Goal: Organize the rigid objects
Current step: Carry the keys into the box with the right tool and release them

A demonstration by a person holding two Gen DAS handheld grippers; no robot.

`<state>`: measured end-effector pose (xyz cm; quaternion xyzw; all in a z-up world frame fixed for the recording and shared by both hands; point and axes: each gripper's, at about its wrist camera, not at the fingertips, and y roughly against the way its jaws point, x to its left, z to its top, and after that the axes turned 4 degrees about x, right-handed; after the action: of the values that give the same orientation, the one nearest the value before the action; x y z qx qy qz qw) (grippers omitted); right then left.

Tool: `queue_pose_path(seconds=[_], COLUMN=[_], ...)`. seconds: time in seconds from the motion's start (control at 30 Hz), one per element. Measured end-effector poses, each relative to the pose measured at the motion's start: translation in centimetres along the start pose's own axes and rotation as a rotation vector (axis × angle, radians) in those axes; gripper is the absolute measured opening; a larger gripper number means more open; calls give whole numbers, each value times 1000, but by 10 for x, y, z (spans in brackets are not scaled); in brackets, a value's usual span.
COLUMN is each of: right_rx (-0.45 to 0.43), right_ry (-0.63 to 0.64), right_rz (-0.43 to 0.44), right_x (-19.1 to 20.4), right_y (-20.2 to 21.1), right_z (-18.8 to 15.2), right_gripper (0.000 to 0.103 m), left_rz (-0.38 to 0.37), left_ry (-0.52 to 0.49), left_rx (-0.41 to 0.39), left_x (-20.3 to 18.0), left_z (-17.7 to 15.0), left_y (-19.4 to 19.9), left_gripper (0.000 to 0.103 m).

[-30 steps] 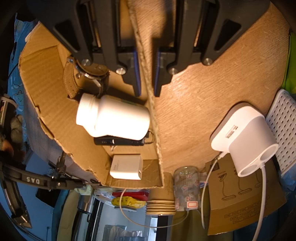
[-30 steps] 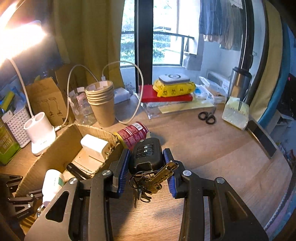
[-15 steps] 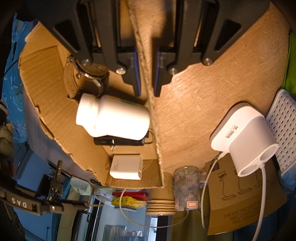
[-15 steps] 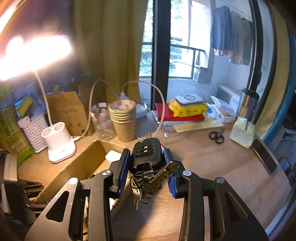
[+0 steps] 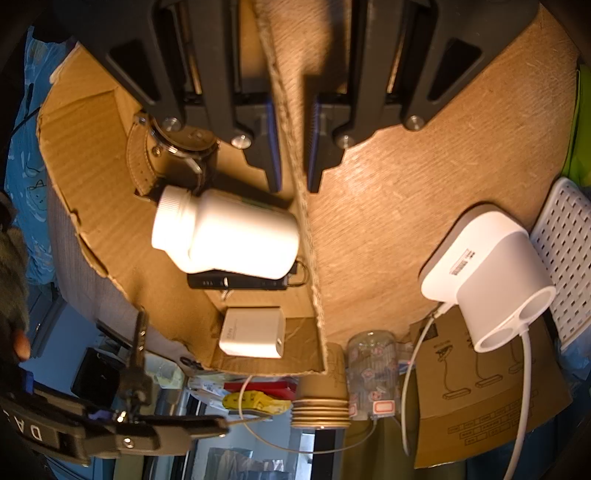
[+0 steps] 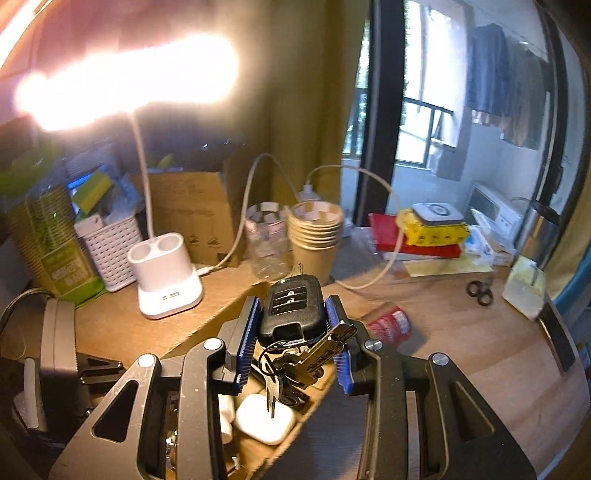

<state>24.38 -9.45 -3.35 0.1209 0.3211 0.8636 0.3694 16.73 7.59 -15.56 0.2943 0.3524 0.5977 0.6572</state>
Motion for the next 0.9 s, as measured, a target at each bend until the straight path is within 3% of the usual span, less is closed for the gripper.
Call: queue_pose_path(seconds=[0.3,0.9], right_rx=[72,234], right_ry=[55,114], right_rz=[86,126], right_x=[26,16], right_y=[-27,-75], right_z=[-11,-23], right_gripper=[38,38], left_rz=[0,-1], left_ry=[0,0], left_rx=[0,0], left_x=[0,0], left_z=[0,0], left_y=[0,-1], left_gripper=[15,15])
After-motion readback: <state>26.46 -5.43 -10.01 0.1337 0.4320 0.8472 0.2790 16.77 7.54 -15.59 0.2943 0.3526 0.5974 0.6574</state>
